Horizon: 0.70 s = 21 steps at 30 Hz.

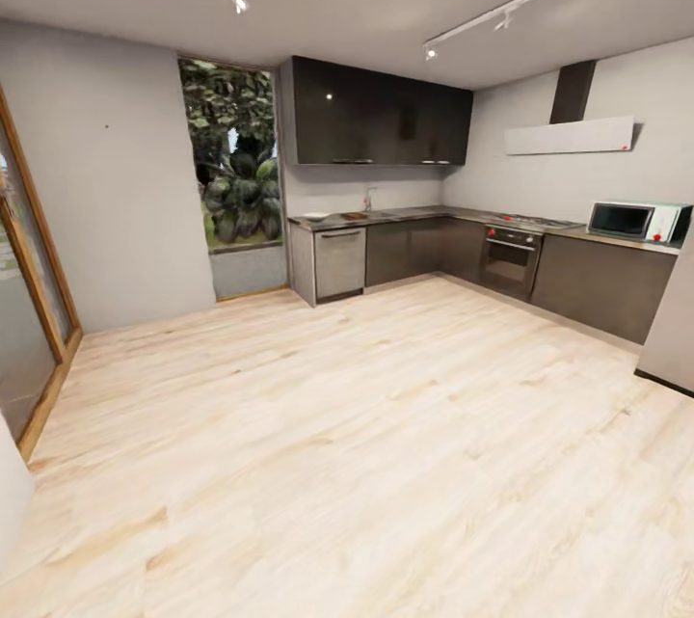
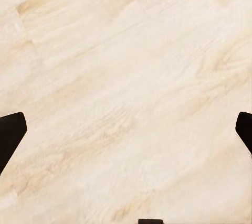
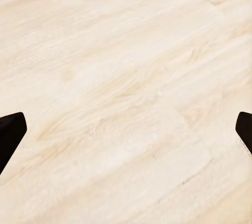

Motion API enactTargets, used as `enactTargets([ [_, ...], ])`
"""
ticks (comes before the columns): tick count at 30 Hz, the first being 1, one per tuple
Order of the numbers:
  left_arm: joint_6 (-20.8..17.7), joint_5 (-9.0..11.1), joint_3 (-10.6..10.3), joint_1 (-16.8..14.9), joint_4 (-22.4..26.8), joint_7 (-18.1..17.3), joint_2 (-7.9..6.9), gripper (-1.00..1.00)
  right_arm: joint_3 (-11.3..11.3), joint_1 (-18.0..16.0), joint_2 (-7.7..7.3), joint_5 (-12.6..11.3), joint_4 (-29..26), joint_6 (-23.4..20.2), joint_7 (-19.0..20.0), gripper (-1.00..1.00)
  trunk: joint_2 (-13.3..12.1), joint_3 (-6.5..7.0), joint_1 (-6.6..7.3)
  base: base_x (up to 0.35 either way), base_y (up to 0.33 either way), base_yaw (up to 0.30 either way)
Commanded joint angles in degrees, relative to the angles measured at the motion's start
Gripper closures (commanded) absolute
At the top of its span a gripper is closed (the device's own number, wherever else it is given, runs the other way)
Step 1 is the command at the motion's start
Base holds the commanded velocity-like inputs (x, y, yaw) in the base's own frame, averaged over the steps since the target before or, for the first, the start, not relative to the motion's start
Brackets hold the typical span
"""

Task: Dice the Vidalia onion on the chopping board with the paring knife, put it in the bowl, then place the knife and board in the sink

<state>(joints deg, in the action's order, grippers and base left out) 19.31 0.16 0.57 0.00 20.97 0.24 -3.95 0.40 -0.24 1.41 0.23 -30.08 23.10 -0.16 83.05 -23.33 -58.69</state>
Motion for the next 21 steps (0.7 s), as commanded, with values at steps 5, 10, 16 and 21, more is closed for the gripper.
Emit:
enactTargets([
  [5,0.1,0.0,0.0,0.0,0.0,0.0,0.0,-1.0,0.0,0.0,0.0,0.0,0.0,0.1,0.0,-1.0,0.0,-0.05,-0.03,0.32,-0.04,0.0],
  [10,0.1,0.0,0.0,0.0,0.0,0.0,0.0,-1.0,0.0,0.0,0.0,0.0,0.0,0.2,0.0,-1.0,0.0,-0.05,-0.03,0.32,-0.004,0.0],
  [16,0.1,0.0,0.0,0.0,0.0,0.0,0.0,-1.0,0.0,0.0,0.01,0.0,0.0,0.1,0.0,-1.0,0.0,-0.05,-0.03,0.32,-0.001,0.0],
  [21,0.1,0.0,0.0,0.0,0.0,0.0,0.0,-1.0,0.0,0.0,0.0,0.0,0.0,0.1,0.0,-1.0,0.0,-0.05,-0.03,0.321,0.0,0.0],
])
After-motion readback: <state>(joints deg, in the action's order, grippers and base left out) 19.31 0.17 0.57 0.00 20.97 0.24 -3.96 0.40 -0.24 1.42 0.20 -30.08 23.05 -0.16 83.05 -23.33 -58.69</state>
